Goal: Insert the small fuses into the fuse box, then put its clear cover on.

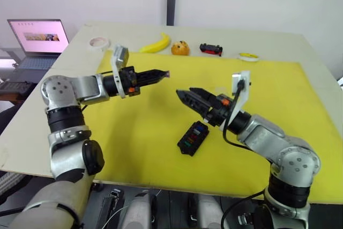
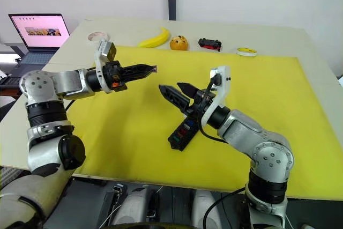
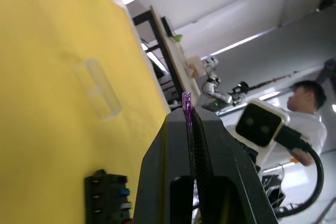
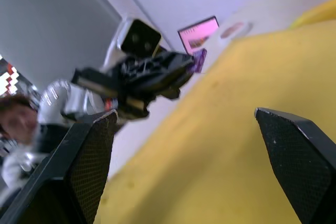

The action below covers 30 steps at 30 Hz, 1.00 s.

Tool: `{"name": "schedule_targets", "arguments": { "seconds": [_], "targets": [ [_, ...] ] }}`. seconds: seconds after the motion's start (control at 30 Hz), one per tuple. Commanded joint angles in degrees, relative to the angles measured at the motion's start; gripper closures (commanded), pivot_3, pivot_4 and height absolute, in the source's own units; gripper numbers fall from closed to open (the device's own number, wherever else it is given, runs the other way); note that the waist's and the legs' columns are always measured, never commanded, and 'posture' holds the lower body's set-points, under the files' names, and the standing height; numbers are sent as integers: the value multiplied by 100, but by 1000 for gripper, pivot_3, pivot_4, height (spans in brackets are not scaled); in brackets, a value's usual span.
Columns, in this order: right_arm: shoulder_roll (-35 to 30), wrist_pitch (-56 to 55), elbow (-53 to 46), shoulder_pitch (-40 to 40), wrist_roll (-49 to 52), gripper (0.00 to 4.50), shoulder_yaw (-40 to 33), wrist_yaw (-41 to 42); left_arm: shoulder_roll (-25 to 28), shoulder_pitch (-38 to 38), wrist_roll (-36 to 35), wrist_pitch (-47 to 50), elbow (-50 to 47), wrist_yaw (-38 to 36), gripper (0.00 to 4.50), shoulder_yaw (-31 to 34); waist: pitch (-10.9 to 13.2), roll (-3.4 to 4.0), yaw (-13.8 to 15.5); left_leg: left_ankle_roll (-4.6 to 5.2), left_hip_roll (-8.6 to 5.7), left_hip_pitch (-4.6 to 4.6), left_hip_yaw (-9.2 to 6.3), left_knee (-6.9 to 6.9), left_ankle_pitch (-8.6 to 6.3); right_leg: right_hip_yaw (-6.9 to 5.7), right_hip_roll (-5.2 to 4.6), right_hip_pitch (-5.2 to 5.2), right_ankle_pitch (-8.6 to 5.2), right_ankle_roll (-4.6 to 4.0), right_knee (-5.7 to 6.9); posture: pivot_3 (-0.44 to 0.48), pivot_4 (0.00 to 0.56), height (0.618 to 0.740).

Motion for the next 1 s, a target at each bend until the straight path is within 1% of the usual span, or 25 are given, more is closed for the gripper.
{"name": "schedule_targets", "arguments": {
  "seconds": [0.03, 0.17, 0.3, 0.4, 0.43, 0.87, 0.97, 1.0],
  "targets": [
    [76, -423, 54, -109, 702, 0, 48, -546, -172, 20, -563, 49, -358, 291, 4456, -75, 0, 0, 1, 0, 0, 0, 1, 0, 0, 0, 0, 0, 0, 0, 0, 0, 150, 740],
    [87, -770, 141, -138, 966, 0, 289, -889, -489, 15, -805, 48, -412, 645, 4456, 26, 0, 0, -4, 1, -1, 0, 2, -1, 0, 1, 3, 0, 0, 0, 0, 0, 150, 740],
    [44, -1095, 186, -175, 1097, 0, 434, -1090, -616, 3, -885, 35, -378, 883, 4456, 43, 0, 0, -20, 2, -2, 0, 4, -1, -1, 1, 7, 0, 0, 0, 0, 0, 150, 740],
    [-65, -1232, 161, -135, 1147, 792, 522, -1156, -627, 14, -971, 44, -357, 950, 4500, 45, 0, 0, -18, 2, -2, 0, 4, -1, -1, 1, 9, 0, 0, 0, 0, 0, 150, 740],
    [-101, -1269, 152, -117, 1159, 1237, 546, -1173, -624, 27, -1000, 43, -368, 962, 4500, 45, 0, 0, -16, 2, -2, 0, 4, -1, -1, 1, 9, 0, -1, 0, 0, 0, 150, 740],
    [-397, -1555, 131, 31, 1251, 1237, 810, -1210, -615, 242, -1496, -101, -453, 1194, 4500, -77, 0, -1, -7, 3, -1, -1, 4, -1, -1, 1, 8, 0, -1, 0, -2, 0, 150, 740],
    [-457, -1582, 119, 53, 1248, 1961, 856, -1200, -590, 294, -1590, -137, -480, 1241, 4500, -117, 1, 0, -6, 3, -1, -1, 4, -1, -1, 1, 8, 0, -1, 0, -2, 0, 150, 740],
    [-479, -1581, 112, 62, 1247, 2348, 877, -1196, -577, 310, -1615, -145, -480, 1249, 4500, -126, 0, 0, -6, 3, -1, -1, 4, -1, -1, 1, 8, 0, -1, 0, -2, 0, 150, 740]
  ]
}}
